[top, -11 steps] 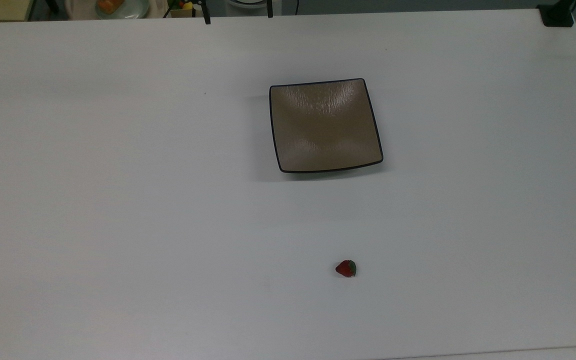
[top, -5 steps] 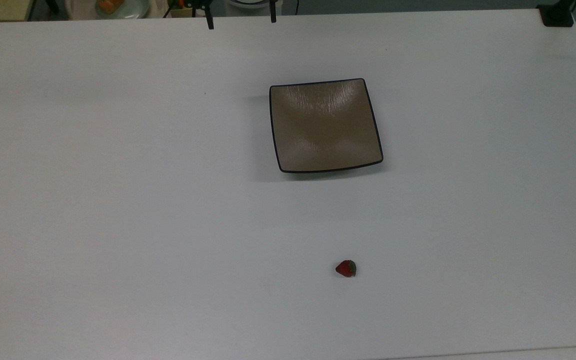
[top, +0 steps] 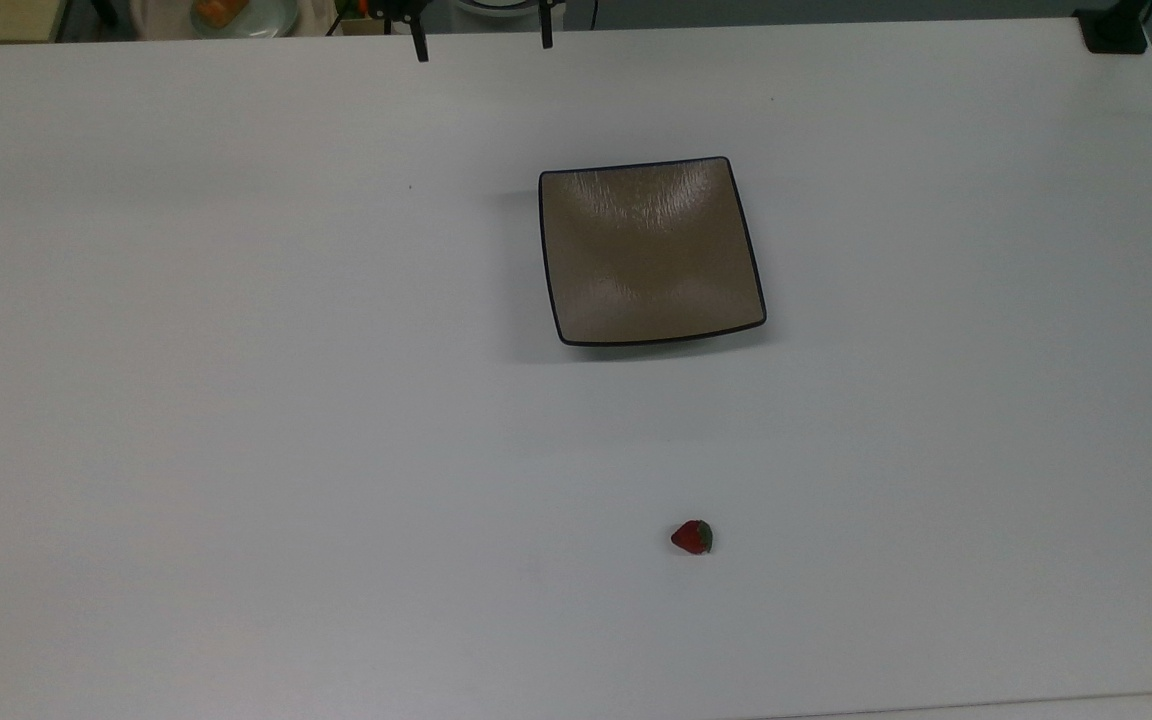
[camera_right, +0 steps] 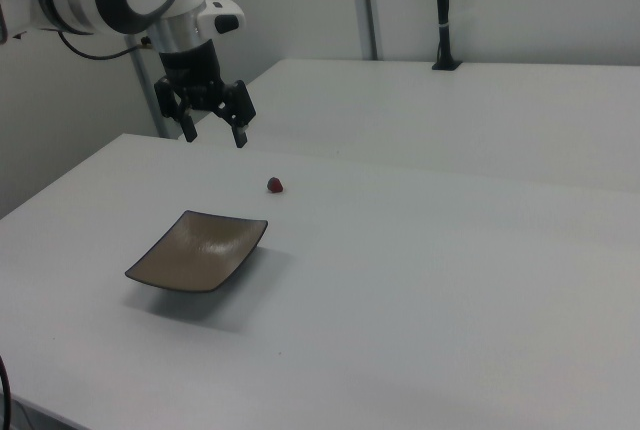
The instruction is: Strawberries on a ceramic plate
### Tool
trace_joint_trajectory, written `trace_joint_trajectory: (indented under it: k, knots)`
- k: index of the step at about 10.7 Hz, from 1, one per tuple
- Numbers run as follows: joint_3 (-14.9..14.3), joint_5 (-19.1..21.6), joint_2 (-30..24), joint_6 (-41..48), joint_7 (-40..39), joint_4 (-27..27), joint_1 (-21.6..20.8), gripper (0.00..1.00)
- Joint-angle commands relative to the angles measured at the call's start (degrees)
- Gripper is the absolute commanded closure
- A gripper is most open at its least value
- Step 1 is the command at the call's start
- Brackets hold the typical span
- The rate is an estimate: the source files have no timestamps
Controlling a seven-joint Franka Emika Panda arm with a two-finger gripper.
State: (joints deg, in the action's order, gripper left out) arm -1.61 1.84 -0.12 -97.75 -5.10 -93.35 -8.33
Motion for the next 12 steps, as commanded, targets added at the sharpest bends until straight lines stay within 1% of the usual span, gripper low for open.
trace_joint_trajectory:
  k: [1,2,4,5,6,7,8,11,12]
  knots:
    - [0.29,0.97,0.2,-2.09,1.15,-0.96,-0.11,0.0]
    - [0.29,1.06,0.2,-4.27,0.8,-1.13,-0.11,0.0]
    - [0.29,0.97,1.6,-5.08,0.62,-0.78,-0.37,0.0]
    - [0.29,-0.07,2.04,-5.43,0.53,-0.43,-0.81,0.0]
    - [0.29,-0.52,2.83,-8.39,0.79,-0.34,-2.2,0.0]
    - [0.29,-1.65,3.36,-10.77,0.79,-0.08,-2.48,0.0]
    - [0.29,-1.66,4.06,-11.05,0.97,0.1,-2.48,0.0]
    - [0.29,-1.22,8.27,-10.71,1.93,5.09,-2.22,0.0]
    - [0.29,-1.05,10.9,-9.92,3.59,9.11,-2.13,0.0]
